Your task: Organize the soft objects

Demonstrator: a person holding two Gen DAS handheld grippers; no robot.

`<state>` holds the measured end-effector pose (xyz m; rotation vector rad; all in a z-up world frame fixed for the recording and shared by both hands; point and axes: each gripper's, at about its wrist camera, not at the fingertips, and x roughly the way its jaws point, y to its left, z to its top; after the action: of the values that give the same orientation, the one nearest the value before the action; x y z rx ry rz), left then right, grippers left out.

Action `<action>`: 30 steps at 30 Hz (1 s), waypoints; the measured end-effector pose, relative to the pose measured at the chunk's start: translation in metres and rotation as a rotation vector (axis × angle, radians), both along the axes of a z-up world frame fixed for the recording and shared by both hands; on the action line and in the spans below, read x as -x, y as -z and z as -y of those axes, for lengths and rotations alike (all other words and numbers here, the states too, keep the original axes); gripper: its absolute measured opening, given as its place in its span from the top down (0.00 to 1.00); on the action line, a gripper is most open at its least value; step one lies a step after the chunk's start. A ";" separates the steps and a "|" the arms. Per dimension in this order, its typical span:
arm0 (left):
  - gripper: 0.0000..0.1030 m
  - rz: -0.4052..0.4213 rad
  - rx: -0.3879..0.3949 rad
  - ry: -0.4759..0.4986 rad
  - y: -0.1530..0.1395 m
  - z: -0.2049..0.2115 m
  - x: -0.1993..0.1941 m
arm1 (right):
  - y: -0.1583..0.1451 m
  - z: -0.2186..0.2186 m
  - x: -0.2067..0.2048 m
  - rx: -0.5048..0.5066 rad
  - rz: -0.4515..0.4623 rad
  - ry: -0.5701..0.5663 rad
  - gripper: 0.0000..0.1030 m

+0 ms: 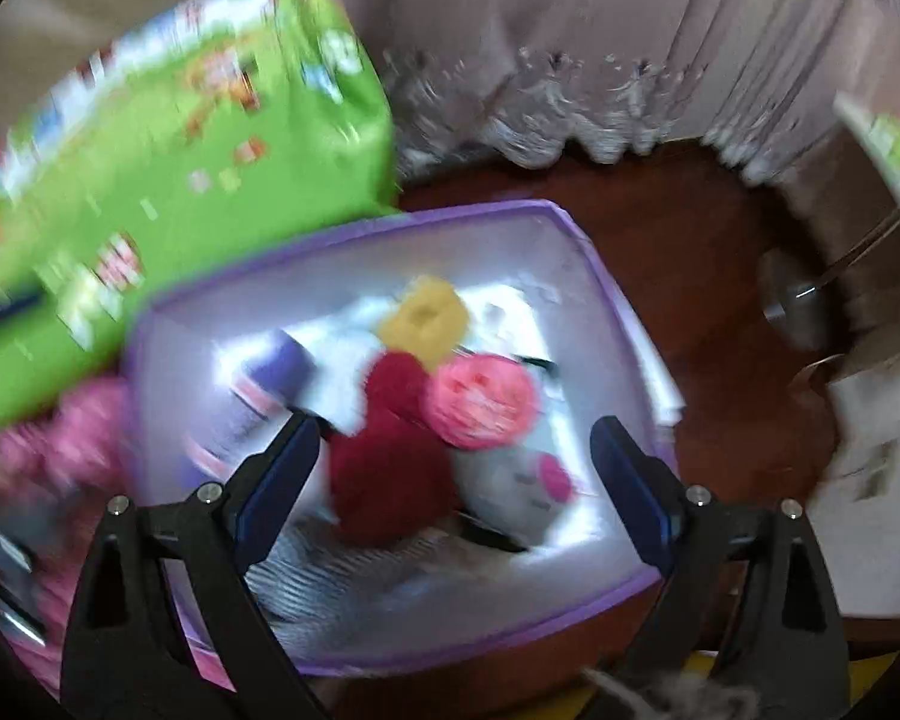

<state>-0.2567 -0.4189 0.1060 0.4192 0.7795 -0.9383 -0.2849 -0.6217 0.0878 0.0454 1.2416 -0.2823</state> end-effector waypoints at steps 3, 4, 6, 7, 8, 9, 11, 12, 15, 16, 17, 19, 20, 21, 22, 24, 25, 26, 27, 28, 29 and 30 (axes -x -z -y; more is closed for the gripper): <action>0.07 0.032 0.009 -0.091 -0.007 -0.017 -0.009 | -0.005 -0.008 0.020 -0.052 0.072 0.023 0.10; 0.07 0.044 0.013 -0.115 -0.011 -0.022 -0.010 | -0.005 -0.009 0.028 -0.106 0.109 0.049 0.10; 0.07 0.072 0.020 -0.134 -0.016 -0.029 -0.008 | -0.002 -0.012 0.042 -0.160 0.148 0.106 0.10; 0.07 0.095 0.019 -0.138 -0.020 -0.032 -0.005 | -0.001 -0.015 0.048 -0.154 0.148 0.121 0.10; 0.07 0.130 0.014 -0.141 -0.024 -0.034 0.002 | -0.001 -0.019 0.050 -0.142 0.144 0.125 0.10; 0.07 0.155 0.011 -0.141 -0.027 -0.034 0.007 | -0.002 -0.025 0.053 -0.121 0.139 0.124 0.10; 0.07 0.219 0.000 -0.134 -0.034 -0.033 0.022 | -0.007 -0.034 0.060 -0.095 0.139 0.120 0.10; 0.05 0.242 -0.007 -0.126 -0.037 -0.033 0.029 | -0.011 -0.038 0.063 -0.094 0.146 0.119 0.10; 0.00 0.190 -0.020 -0.046 -0.038 -0.026 0.043 | -0.019 -0.044 0.070 -0.102 0.163 0.120 0.10; 0.00 0.138 -0.016 -0.009 -0.036 -0.025 0.046 | -0.021 -0.046 0.072 -0.098 0.167 0.118 0.10; 0.00 0.106 -0.016 0.015 -0.035 -0.024 0.048 | -0.022 -0.048 0.075 -0.086 0.170 0.116 0.10; 0.00 0.114 -0.034 0.025 -0.032 -0.022 0.053 | -0.022 -0.050 0.079 -0.049 0.166 0.124 0.10; 0.00 0.132 -0.054 0.016 -0.031 -0.021 0.054 | -0.022 -0.050 0.083 -0.033 0.164 0.136 0.10; 0.00 0.155 -0.079 0.000 -0.029 -0.020 0.054 | -0.021 -0.049 0.086 -0.031 0.165 0.144 0.10; 0.00 0.170 -0.102 -0.017 -0.028 -0.019 0.054 | -0.020 -0.047 0.089 -0.036 0.166 0.151 0.10; 0.00 0.145 -0.107 -0.021 -0.026 -0.019 0.050 | -0.015 -0.042 0.094 -0.051 0.165 0.166 0.10; 0.00 0.125 -0.104 -0.020 -0.026 -0.019 0.048 | -0.014 -0.040 0.095 -0.050 0.166 0.176 0.10; 0.00 0.102 -0.103 -0.022 -0.025 -0.019 0.045 | -0.012 -0.038 0.096 -0.049 0.165 0.186 0.10; 0.00 0.091 -0.105 -0.026 -0.023 -0.019 0.043 | -0.012 -0.036 0.096 -0.054 0.165 0.191 0.09; 0.00 0.084 -0.115 -0.034 -0.022 -0.018 0.041 | -0.012 -0.036 0.097 -0.058 0.168 0.193 0.09; 0.00 0.080 -0.119 -0.038 -0.019 -0.017 0.043 | -0.012 -0.036 0.097 -0.058 0.173 0.191 0.10; 0.00 0.069 -0.123 -0.040 -0.018 -0.017 0.041 | -0.013 -0.036 0.097 -0.055 0.176 0.189 0.09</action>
<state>-0.2974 -0.4024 0.1239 0.5392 0.7822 -0.8370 -0.3822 -0.5855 0.1010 0.2316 1.0713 -0.3990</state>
